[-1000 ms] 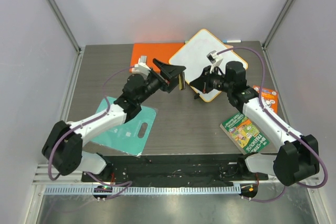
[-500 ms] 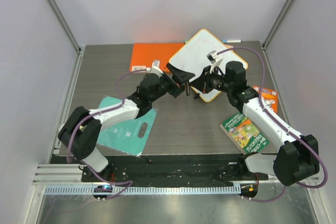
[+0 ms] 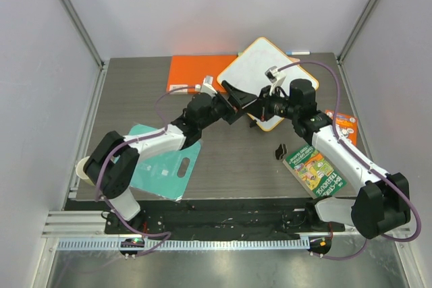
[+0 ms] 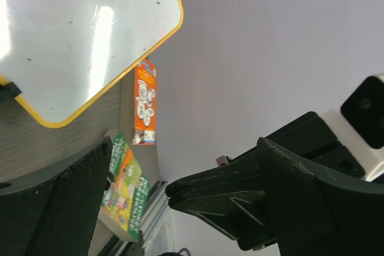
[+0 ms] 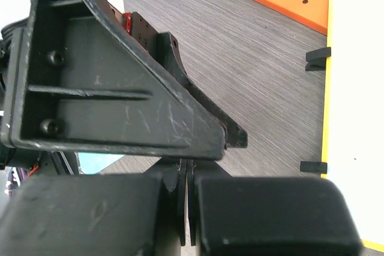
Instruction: Erase the whiteboard
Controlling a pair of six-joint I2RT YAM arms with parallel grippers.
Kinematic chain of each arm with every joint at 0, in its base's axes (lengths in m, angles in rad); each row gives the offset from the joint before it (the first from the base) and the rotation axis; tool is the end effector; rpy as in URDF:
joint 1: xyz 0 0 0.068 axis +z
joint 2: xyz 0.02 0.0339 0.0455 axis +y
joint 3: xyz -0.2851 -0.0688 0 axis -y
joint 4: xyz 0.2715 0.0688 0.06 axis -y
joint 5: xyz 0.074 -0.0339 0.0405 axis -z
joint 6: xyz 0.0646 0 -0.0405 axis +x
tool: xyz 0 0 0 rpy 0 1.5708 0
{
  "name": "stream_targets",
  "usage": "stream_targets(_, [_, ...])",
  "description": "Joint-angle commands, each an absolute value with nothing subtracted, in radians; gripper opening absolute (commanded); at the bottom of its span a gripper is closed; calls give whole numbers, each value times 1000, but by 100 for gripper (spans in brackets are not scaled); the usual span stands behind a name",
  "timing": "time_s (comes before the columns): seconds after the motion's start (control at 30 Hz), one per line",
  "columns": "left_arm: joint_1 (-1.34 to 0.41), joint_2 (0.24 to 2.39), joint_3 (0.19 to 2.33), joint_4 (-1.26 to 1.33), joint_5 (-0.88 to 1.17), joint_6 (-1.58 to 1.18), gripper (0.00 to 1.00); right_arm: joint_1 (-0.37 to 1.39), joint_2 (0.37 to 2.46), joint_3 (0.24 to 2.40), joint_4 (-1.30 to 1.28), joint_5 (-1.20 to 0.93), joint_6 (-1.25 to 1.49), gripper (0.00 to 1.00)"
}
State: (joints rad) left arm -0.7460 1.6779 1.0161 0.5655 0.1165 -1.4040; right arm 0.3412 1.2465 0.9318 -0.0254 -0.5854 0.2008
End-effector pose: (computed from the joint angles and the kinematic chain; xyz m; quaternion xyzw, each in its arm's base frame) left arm 0.3173 -0.3035 0.2642 -0.2018 0.7121 -0.6108 0.2814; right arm 0.2957 0.1429 0.3141 -0.2210 0.7682 0.3750 0.4694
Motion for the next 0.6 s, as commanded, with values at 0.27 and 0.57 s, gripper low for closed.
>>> stream_targets(0.27, [-657, 1453, 1169, -139, -182, -694, 100, 318, 1295, 1038, -156, -454, 61, 26])
stream_targets(0.57, [-637, 1411, 1189, -410, -472, -522, 100, 100, 1479, 1112, -233, -492, 32, 90])
